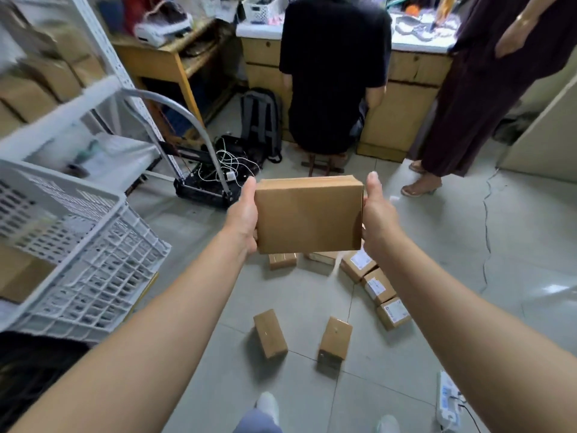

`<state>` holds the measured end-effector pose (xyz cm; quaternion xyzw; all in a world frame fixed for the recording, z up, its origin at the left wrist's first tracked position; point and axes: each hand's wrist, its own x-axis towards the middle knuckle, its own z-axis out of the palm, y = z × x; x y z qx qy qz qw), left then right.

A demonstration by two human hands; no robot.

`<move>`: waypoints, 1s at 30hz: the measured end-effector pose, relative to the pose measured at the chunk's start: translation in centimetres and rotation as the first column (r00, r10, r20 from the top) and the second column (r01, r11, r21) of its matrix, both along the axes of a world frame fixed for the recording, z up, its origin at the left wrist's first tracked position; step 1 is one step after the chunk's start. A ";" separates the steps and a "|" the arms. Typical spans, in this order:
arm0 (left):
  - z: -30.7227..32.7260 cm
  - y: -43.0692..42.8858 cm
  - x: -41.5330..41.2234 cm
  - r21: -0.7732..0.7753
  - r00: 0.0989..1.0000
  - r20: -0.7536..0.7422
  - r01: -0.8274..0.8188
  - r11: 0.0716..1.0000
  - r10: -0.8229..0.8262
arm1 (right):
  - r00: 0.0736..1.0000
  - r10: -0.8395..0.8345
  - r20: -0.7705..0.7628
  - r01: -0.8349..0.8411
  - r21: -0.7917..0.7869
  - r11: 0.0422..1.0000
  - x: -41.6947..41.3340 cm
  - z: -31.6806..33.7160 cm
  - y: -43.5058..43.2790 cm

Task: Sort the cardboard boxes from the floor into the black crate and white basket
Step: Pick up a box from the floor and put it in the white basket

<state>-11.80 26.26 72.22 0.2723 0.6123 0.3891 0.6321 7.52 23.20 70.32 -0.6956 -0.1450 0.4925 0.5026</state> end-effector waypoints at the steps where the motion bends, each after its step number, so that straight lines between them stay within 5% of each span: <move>1: 0.5 -0.1 -0.9 0.004 0.999 -0.027 0.018 1.000 -0.018 | 0.999 0.016 -0.032 -0.016 -0.007 1.000 -0.7 0.5 0.2; 9: 2.7 -2.7 -5.2 0.063 0.980 -0.006 -0.196 0.979 0.197 | 0.983 0.181 -0.017 -0.181 -0.010 0.983 -4.5 3.2 1.6; 20: 2.5 -8.8 -7.7 0.094 0.799 0.063 -0.602 0.793 0.598 | 0.856 0.517 -0.005 -0.515 0.077 0.854 -9.2 3.5 1.4; 30: 2.5 -7.8 -22.0 0.125 0.664 0.079 -0.747 0.653 0.744 | 0.783 0.617 0.080 -0.621 0.167 0.766 -24.7 3.5 4.5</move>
